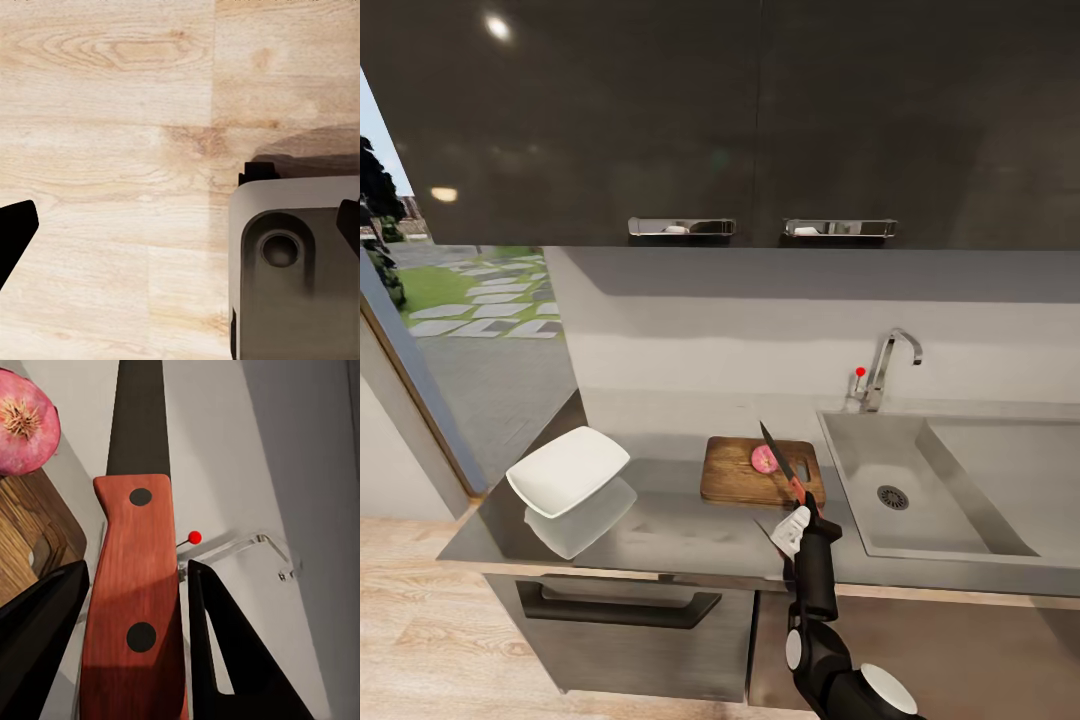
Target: In the kitchen, take the Vidalia onion out of the sink, dice it on the chopping board with the paring knife, put the diced onion into the bowl on the countertop, then place both the paring knife and the chopping board into the sink.
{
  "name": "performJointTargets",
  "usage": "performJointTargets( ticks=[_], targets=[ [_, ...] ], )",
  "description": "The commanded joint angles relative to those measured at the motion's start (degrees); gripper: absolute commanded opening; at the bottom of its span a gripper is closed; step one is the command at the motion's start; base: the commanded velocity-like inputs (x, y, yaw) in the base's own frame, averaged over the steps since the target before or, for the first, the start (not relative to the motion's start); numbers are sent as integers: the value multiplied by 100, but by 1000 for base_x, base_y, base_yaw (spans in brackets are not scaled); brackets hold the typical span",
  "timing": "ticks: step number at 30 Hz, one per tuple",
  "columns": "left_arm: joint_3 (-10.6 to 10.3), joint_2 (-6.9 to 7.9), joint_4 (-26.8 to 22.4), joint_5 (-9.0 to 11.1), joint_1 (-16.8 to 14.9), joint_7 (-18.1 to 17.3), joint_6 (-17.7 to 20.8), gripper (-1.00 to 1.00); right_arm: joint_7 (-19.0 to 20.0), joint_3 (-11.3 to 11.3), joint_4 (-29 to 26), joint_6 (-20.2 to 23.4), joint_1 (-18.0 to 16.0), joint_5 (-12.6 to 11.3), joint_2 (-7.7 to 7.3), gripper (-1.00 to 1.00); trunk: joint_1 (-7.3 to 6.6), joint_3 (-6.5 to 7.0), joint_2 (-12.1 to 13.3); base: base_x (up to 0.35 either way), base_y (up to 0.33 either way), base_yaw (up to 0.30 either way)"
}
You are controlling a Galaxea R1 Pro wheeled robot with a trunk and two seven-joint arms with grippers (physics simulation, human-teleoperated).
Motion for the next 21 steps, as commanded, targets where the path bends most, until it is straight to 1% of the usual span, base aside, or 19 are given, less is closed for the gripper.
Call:
performJointTargets(
  ticks=[1,4,10,13,21],
  targets=[
    [-48,-4,19,50,-8,-4,-32,100,-13,15,-1,47,-7,25,-5,-100,1,-8,-7,49,19,0],
    [-48,-4,19,50,-11,-3,-33,100,-15,15,-1,47,-7,26,-5,-100,1,-8,-7,130,73,0],
    [-48,-9,19,50,-8,-9,-31,100,-15,15,-1,47,-7,23,-4,-100,1,-8,-7,221,132,0],
    [-48,-10,19,50,-9,-10,-33,100,-15,15,-1,50,-7,23,-4,-100,1,-8,-7,182,50,0],
    [-48,-5,19,50,-8,-11,-33,100,-20,6,-1,55,-7,26,-9,-100,1,-8,-7,45,8,0]
  ],
)
